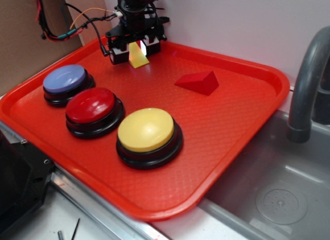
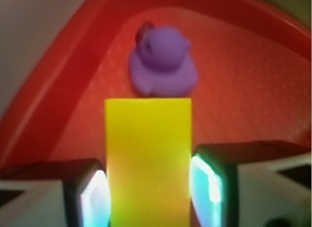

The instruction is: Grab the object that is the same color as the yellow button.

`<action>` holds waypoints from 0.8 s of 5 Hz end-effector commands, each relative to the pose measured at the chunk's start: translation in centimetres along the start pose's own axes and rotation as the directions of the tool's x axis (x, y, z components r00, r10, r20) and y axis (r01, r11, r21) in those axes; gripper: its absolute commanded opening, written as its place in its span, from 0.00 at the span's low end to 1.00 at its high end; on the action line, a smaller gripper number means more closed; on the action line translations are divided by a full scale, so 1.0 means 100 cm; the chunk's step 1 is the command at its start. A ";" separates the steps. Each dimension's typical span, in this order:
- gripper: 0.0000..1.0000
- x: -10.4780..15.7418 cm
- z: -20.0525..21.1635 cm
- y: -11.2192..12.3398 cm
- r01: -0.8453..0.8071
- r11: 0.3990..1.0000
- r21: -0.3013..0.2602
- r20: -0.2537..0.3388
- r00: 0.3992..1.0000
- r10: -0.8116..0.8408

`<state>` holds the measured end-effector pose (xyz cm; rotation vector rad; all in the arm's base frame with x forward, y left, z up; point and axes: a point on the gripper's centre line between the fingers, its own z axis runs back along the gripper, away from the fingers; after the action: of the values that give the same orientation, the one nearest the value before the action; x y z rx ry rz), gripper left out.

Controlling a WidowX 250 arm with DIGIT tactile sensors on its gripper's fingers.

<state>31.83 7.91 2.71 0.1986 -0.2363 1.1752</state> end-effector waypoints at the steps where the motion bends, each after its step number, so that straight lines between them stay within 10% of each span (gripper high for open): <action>1: 0.00 -0.012 0.096 0.011 0.321 0.903 -0.286 -0.046 0.937 -0.347; 4: 0.00 -0.074 0.159 0.023 0.669 0.661 -0.339 -0.002 0.702 -0.712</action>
<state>25.49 -3.98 14.21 -0.0720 -0.1371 0.3569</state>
